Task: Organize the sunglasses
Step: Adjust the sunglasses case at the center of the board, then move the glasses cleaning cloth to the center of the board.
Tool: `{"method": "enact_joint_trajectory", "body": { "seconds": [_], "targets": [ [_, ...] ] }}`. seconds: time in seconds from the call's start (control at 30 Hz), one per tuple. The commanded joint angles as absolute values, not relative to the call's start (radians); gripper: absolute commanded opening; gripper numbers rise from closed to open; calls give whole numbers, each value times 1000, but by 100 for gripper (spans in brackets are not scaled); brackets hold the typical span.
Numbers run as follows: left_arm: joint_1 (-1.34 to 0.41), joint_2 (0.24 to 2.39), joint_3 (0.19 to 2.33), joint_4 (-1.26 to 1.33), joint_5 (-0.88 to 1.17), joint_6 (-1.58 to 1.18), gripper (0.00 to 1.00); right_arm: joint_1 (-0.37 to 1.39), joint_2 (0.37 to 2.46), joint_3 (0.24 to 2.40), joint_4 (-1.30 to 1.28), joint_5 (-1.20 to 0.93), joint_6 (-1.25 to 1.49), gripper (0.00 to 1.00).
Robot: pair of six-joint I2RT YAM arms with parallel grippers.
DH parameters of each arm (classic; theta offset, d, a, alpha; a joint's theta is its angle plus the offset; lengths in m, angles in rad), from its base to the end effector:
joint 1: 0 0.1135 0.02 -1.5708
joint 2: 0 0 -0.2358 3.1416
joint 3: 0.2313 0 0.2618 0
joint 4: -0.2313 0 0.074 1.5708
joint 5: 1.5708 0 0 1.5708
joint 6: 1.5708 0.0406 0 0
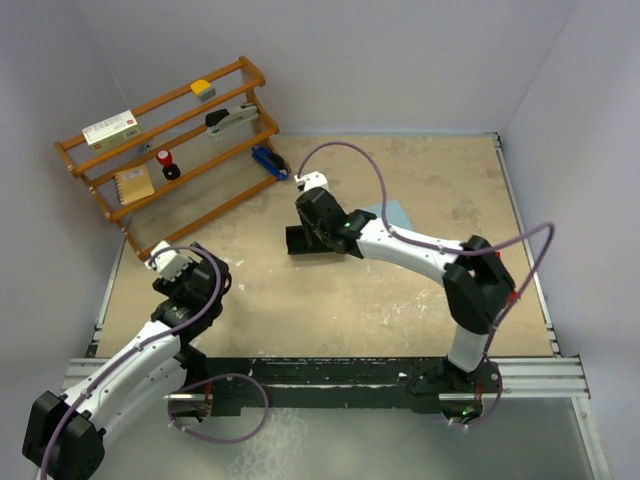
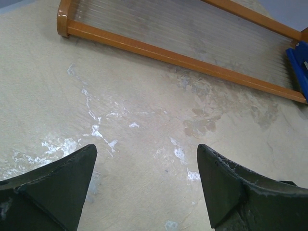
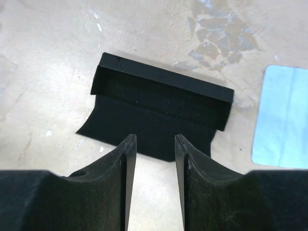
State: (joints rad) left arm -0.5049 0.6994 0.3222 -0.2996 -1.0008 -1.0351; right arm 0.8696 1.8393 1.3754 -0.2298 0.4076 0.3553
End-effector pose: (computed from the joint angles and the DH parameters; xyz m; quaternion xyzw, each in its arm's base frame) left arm 0.1683 -0.0539 0.1672 -0.4074 0.7092 0.0466 0.5735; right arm 0.2851 0.3127 0.2094 -0.1424 0.8793 0.0891 0.4456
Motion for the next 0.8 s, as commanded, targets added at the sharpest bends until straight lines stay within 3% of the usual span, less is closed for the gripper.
{"method": "enact_joint_trajectory", "body": {
  "seconds": [0.0, 0.43, 0.77],
  "targets": [
    [-503, 719, 372, -234, -984, -984, 82, 855, 1704, 1295, -214, 445, 383, 41],
    [-547, 861, 425, -175, -949, -963, 79, 733, 1549, 1117, -230, 498, 402, 41],
    [-560, 837, 396, -163, -918, -962, 79, 668, 1695, 1167, -172, 458, 354, 41]
  ]
}}
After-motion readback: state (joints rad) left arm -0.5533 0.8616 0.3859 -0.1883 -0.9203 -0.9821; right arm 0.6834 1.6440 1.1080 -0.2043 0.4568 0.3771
